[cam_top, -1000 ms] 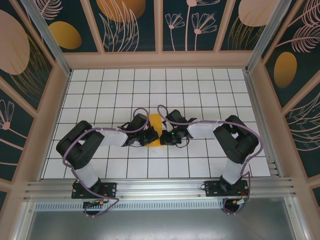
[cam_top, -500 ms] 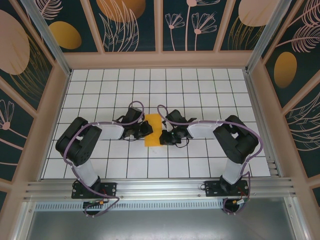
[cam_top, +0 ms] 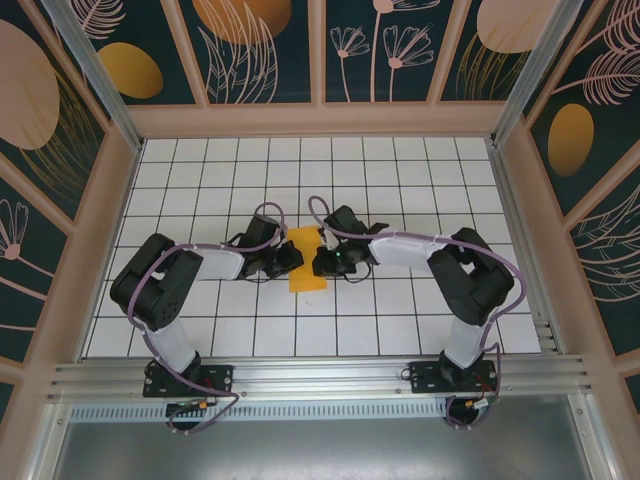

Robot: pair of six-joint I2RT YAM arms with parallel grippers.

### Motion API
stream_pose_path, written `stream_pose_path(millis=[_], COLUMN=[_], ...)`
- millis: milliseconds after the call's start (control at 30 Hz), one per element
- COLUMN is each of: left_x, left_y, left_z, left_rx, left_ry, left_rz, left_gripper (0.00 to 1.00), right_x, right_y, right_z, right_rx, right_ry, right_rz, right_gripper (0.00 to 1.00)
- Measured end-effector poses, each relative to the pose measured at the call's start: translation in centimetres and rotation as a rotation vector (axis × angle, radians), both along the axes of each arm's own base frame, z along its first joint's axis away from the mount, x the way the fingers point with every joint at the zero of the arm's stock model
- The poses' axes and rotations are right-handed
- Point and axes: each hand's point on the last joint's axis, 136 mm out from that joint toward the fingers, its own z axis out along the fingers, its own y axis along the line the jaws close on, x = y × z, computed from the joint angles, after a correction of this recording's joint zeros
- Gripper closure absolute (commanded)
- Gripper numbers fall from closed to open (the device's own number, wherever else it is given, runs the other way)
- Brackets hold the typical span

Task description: Fold a paper plane with a square sheet of paper (pick it up from the middle)

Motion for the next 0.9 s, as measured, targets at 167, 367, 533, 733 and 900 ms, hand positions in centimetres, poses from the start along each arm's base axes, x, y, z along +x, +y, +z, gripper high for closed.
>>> stream_pose_path(millis=[167,367,533,733,900], left_x=[0.0,0.0,0.0,0.0,0.0], left_y=[0.0,0.0,0.0,0.0,0.0], left_z=[0.0,0.0,0.0,0.0,0.0], left_rx=[-0.006,-0.009,-0.009,-0.009,-0.009], left_ry=[-0.002,-0.003,-0.003,-0.003,-0.003], left_rz=[0.000,-0.001,-0.001,-0.002,-0.002], left_gripper=[0.92,0.92,0.92,0.92,0.92], right_x=[1.7,1.4,1.3,1.2,1.2], right_y=[2.0,1.7,1.7,1.8,1.7], right_z=[0.7,-1.8,-1.9,-2.0,-2.2], right_rx=[0.037,-0.005,-0.005,-0.001,0.004], right_ry=[-0.019,0.028,0.025,0.023,0.015], right_rz=[0.010,0.016,0.027,0.044,0.057], right_gripper=[0.87,0.87,0.87,0.87,0.87])
